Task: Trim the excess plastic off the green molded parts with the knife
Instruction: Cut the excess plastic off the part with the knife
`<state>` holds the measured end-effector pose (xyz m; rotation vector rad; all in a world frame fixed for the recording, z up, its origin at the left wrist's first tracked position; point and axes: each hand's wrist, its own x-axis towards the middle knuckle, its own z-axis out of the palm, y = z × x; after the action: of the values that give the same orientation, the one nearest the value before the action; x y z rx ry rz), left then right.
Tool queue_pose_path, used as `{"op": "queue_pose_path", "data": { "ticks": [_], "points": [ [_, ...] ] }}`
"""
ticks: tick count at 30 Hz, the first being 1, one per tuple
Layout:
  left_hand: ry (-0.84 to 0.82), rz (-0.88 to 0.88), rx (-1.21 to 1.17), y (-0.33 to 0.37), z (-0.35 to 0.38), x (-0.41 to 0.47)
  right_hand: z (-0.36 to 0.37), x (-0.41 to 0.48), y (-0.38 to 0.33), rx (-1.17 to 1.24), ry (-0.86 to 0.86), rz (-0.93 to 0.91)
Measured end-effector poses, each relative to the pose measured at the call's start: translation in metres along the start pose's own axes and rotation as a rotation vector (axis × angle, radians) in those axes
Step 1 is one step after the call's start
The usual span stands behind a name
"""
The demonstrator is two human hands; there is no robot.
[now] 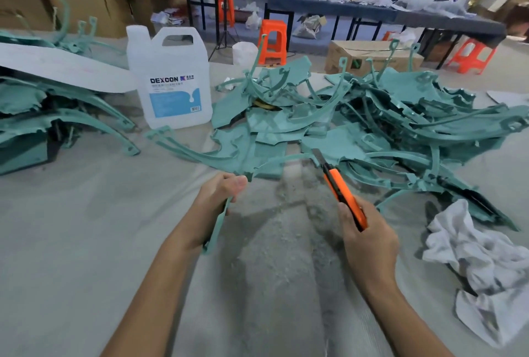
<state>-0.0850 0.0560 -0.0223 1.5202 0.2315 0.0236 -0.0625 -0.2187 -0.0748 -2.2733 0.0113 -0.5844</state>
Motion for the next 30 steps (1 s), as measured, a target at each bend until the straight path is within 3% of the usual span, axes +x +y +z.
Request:
{"op": "queue_pose_path", "data": {
  "ticks": [8,15,18,21,24,27,30],
  "points": [
    [-0.020,-0.012,-0.017,-0.009,-0.004,0.000,-0.003,0.000,-0.002,0.018,0.011,0.035],
    [-0.016,-0.002,-0.071,-0.013,-0.006,-0.005,-0.001,-0.013,-0.015,-0.054,-0.129,-0.445],
    [-0.044,-0.094,-0.340,-0.016,0.002,-0.005,-0.002,-0.014,-0.017,-0.137,-0.161,-0.567],
    [-0.158,-0.237,-0.660,-0.020,0.014,-0.007,-0.005,-0.015,-0.020,-0.121,-0.159,-0.567],
    [-0.255,-0.226,-0.864,-0.026,0.021,-0.008,-0.007,-0.015,-0.023,-0.120,-0.172,-0.578],
    [-0.326,-0.169,-0.936,-0.033,0.022,-0.006,-0.006,-0.019,-0.027,-0.116,-0.226,-0.553],
    [-0.301,-0.189,-0.861,-0.040,0.017,-0.004,-0.004,-0.029,-0.034,-0.063,-0.292,-0.447]
  ]
}}
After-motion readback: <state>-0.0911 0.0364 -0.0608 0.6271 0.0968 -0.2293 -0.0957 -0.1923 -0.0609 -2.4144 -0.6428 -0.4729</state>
